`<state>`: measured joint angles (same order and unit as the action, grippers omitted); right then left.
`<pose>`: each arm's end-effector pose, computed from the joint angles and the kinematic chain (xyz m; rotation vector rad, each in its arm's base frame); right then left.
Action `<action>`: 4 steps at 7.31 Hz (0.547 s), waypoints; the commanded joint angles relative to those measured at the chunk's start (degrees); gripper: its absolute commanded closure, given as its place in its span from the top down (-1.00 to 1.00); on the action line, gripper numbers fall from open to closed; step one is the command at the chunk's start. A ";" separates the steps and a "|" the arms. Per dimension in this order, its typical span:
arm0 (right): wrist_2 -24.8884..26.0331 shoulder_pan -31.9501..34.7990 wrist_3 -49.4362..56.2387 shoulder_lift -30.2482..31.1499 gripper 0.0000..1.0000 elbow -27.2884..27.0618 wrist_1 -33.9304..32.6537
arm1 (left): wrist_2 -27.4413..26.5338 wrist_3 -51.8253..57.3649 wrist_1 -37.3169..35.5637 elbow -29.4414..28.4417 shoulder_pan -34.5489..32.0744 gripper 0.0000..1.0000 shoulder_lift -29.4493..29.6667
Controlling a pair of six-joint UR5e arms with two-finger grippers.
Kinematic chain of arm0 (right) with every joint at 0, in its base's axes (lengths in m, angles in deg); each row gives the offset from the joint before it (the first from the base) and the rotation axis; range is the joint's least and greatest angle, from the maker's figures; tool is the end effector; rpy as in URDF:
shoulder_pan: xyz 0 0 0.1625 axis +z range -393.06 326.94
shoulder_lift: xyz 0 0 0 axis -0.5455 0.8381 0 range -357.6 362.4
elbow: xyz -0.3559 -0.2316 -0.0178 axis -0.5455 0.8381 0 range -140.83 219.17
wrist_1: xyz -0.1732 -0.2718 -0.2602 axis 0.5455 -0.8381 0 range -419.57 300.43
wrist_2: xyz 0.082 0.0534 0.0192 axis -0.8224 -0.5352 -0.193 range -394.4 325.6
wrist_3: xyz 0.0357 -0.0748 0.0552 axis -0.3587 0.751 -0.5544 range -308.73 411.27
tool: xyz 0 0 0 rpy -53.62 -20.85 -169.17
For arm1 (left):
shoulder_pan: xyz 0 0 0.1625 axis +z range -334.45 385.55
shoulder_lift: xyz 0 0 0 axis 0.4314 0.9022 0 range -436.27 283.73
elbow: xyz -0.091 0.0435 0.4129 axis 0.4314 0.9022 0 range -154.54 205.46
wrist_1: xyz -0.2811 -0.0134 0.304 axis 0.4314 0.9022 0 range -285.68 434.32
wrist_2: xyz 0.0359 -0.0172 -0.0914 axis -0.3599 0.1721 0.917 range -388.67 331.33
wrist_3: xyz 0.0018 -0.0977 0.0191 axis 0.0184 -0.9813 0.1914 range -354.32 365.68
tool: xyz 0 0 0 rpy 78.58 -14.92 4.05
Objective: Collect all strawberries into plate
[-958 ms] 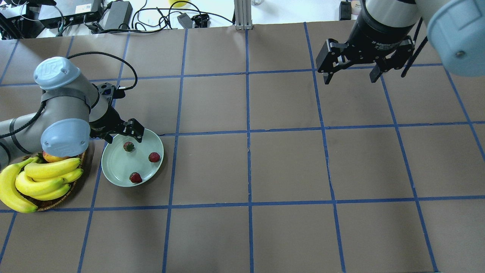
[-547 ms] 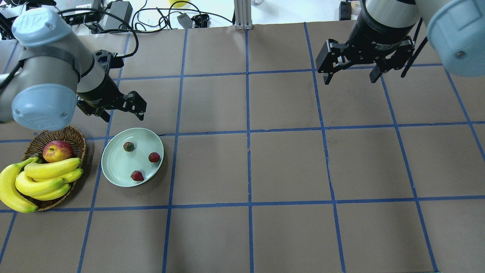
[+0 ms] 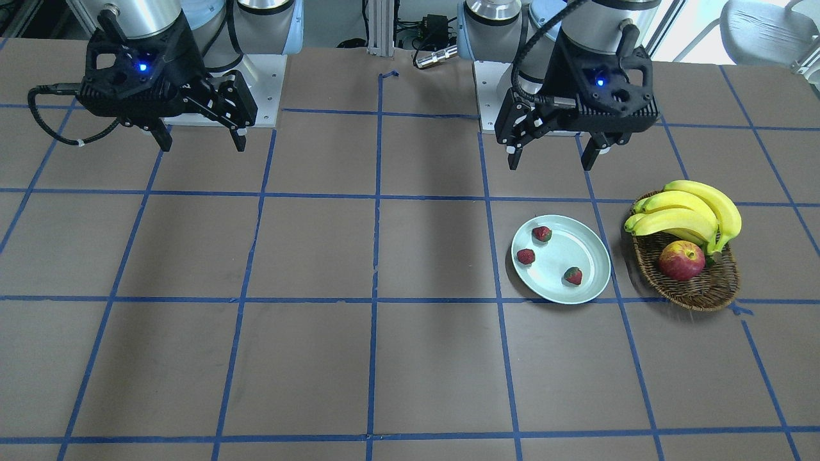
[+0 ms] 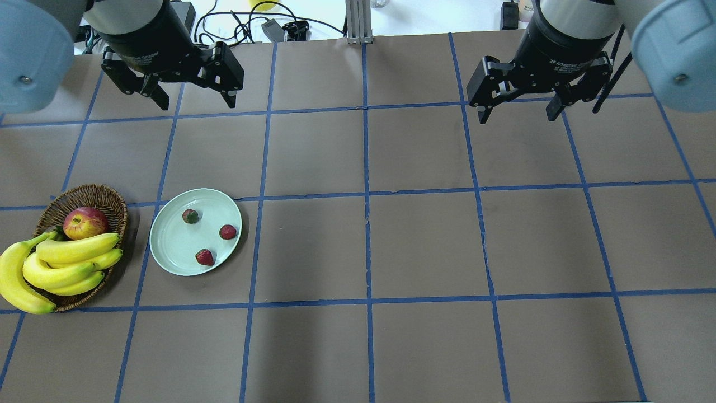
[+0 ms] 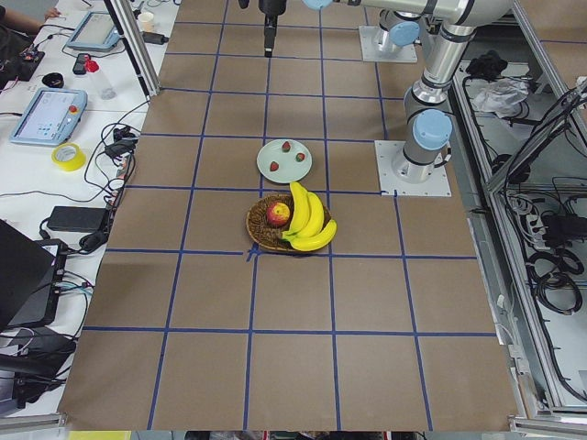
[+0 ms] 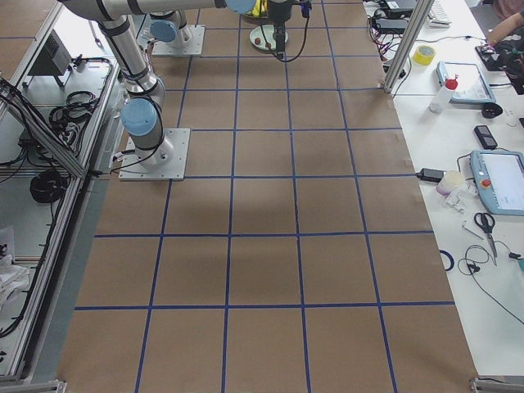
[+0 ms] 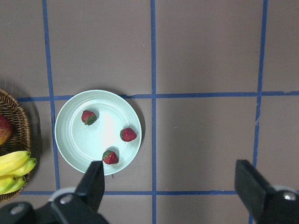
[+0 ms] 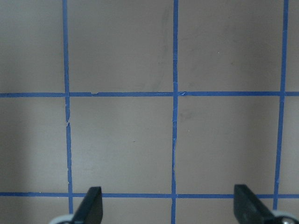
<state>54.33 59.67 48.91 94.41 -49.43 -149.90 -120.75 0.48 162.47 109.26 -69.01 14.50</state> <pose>0.1583 -0.4756 0.5178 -0.0112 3.1150 -0.1003 -0.1698 -0.4957 0.5386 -0.0209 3.1096 -0.2020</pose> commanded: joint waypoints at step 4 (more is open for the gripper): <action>0.04 0.00 -0.02 0.00 1.00 -0.08 0.51 | -0.37 -1.57 3.32 1.62 1.05 1.00 -2.44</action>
<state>54.37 59.63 48.93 94.42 -49.48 -149.60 -120.89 -1.10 164.30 110.61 -68.51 12.38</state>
